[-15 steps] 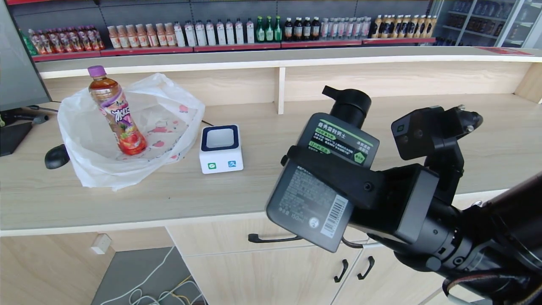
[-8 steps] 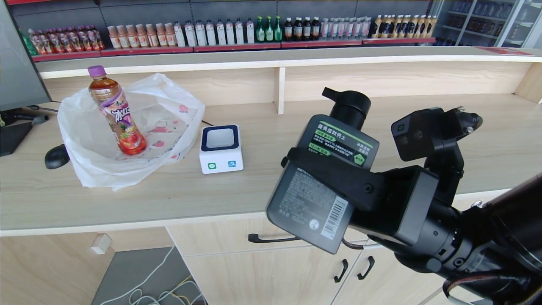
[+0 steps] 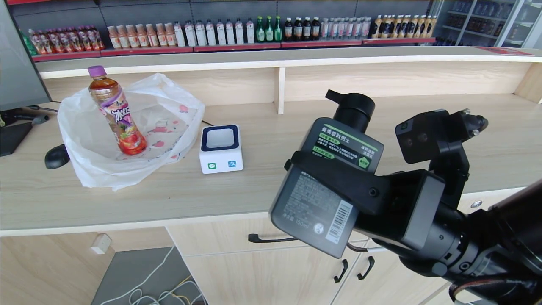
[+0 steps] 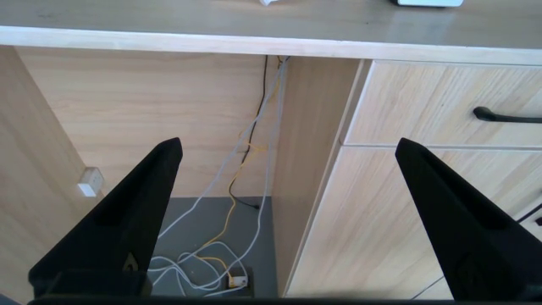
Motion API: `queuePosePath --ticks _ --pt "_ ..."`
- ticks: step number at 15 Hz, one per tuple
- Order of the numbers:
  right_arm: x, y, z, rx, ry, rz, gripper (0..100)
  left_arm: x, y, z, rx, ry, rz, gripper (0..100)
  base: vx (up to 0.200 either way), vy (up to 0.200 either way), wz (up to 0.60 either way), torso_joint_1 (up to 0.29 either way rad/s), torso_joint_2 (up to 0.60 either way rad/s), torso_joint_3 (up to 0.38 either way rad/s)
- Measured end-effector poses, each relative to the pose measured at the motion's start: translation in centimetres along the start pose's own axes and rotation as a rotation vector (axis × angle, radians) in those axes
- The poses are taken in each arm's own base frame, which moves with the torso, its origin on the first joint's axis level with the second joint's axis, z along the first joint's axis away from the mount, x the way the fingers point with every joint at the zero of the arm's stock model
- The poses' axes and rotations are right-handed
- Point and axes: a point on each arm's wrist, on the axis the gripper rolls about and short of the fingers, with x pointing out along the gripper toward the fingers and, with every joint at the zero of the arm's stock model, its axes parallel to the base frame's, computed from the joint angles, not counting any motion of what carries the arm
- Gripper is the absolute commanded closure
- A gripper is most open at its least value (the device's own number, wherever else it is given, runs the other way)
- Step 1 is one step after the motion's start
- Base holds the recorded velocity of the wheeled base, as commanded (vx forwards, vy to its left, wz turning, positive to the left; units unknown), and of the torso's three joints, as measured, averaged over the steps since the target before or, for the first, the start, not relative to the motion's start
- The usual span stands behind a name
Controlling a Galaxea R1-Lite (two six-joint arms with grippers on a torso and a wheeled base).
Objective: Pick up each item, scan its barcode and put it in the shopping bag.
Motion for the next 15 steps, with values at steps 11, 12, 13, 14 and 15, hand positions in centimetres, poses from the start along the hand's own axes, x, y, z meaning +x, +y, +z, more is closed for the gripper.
queuePosePath --ticks 11,12,13,14,15 --pt "-1.6 -0.7 -0.5 -0.381 0.026 -0.06 100 0.0 0.0 0.0 0.006 0.0 0.0 0 0.0 0.0 0.0 0.0 0.0 0.0" --pt "-2.0 -1.0 -0.4 -0.428 0.031 -0.084 100 0.0 0.0 0.0 0.006 0.0 -0.001 0 0.0 0.0 0.0 0.0 0.0 0.0" --pt "-2.6 -1.5 -0.3 -0.483 0.035 -0.114 100 0.0 0.0 0.0 0.006 0.0 -0.001 0 0.0 0.0 0.0 0.0 0.0 0.0" --pt "-3.2 -2.0 -0.1 -0.538 0.04 -0.148 100 0.0 0.0 0.0 0.006 0.0 -0.001 0 0.0 0.0 0.0 0.0 0.0 0.0" --pt "-3.7 -2.4 0.1 -0.603 0.044 -0.174 100 0.0 0.0 0.0 0.006 0.0 -0.001 0 0.0 0.0 0.0 0.0 0.0 0.0"
